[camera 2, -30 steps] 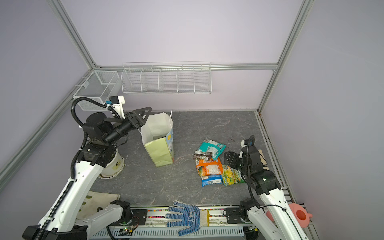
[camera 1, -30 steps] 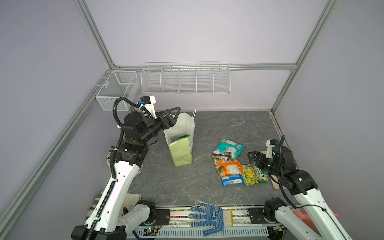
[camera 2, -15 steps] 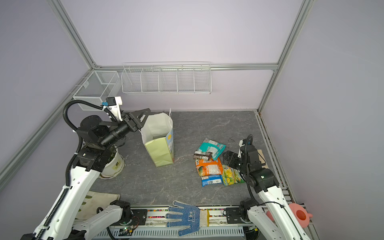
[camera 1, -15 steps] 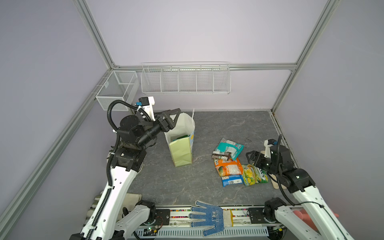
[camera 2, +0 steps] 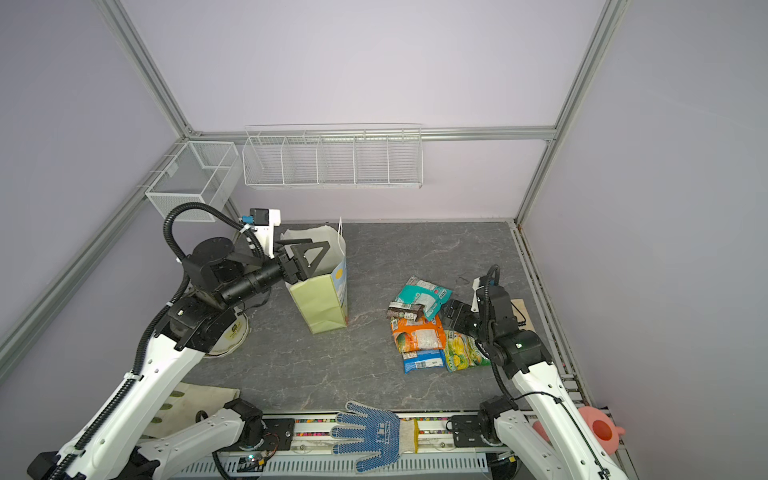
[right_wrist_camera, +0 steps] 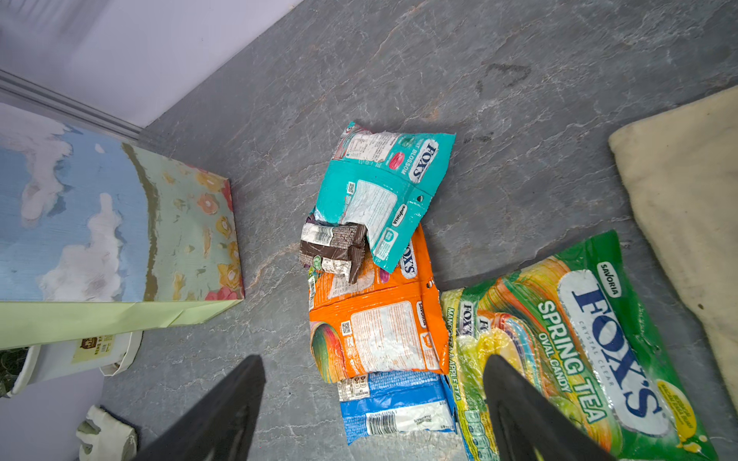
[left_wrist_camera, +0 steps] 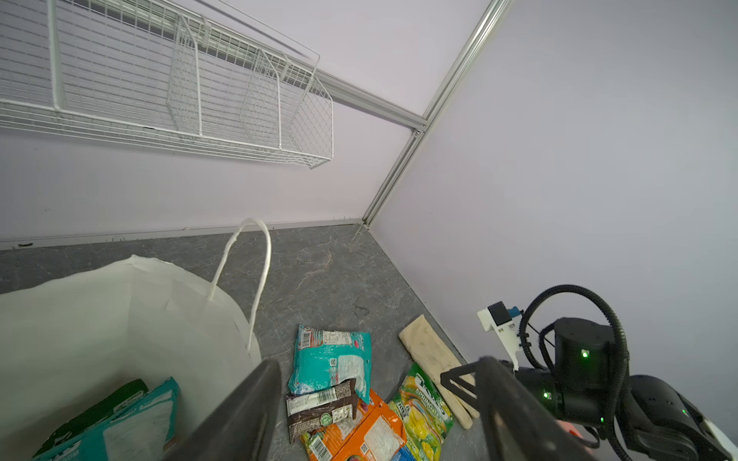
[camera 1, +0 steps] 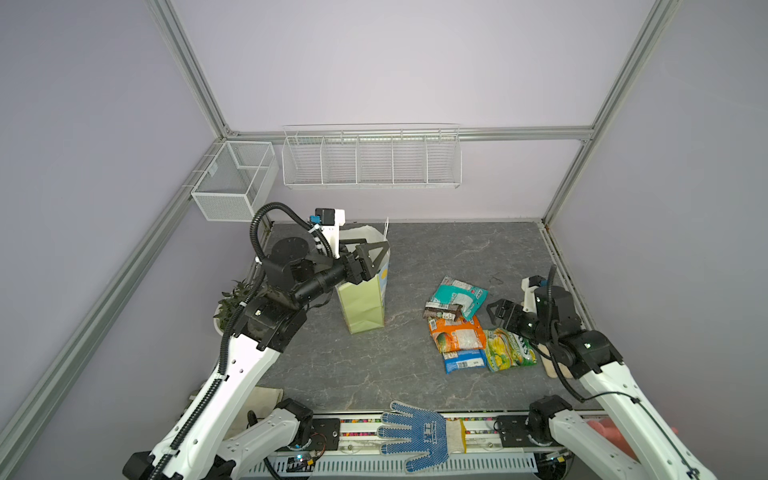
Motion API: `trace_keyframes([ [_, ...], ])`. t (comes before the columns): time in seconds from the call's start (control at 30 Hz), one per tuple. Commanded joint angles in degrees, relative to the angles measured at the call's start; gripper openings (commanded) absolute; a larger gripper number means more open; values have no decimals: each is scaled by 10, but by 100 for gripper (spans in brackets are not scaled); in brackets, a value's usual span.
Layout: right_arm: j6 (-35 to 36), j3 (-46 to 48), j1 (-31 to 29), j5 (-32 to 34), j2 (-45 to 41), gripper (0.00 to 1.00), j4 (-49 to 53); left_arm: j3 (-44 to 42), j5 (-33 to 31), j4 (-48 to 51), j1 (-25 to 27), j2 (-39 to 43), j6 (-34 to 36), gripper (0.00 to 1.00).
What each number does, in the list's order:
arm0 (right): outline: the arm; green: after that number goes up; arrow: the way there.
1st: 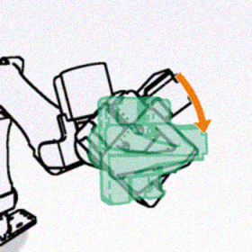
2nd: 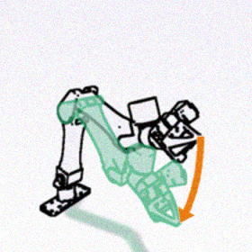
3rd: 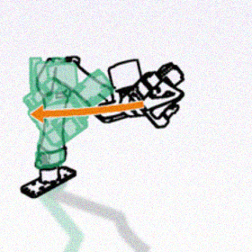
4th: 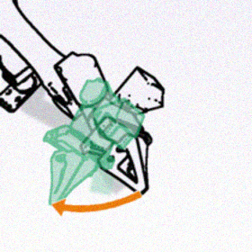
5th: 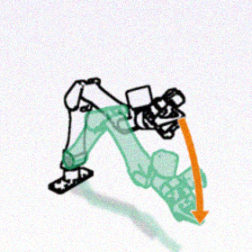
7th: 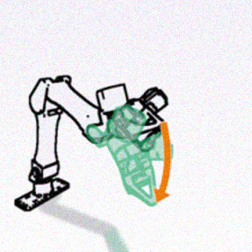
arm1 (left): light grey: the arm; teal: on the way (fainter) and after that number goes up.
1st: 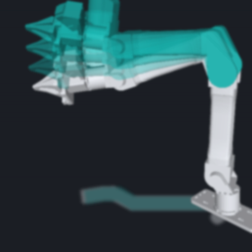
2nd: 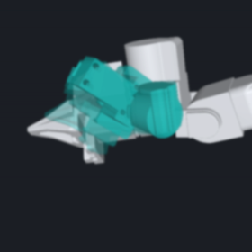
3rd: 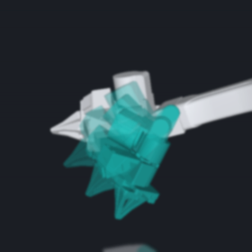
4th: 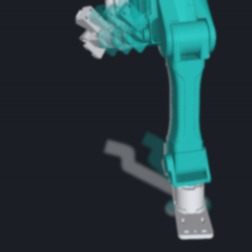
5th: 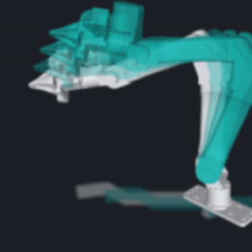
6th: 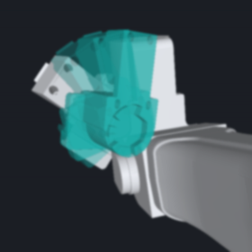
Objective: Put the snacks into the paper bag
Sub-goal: 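Raise the open left gripper out of the bag and withdraw, then reach the left gripper toward the orange packet in the snack pile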
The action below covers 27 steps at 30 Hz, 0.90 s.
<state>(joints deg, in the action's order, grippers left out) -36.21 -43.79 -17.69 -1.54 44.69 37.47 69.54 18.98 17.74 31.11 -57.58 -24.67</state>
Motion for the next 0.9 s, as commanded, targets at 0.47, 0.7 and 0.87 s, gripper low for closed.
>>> trace_keyframes([
  [0.47,-6,17,2,-13,1,89,-7,10,-79,51,130,-50,56,77],
  [0.7,-6,22,2,-12,-4,89,-6,-10,-86,40,162,-72,44,77],
  [0.87,-8,25,2,-9,-11,89,-6,-31,-86,22,178,-84,24,77],
])
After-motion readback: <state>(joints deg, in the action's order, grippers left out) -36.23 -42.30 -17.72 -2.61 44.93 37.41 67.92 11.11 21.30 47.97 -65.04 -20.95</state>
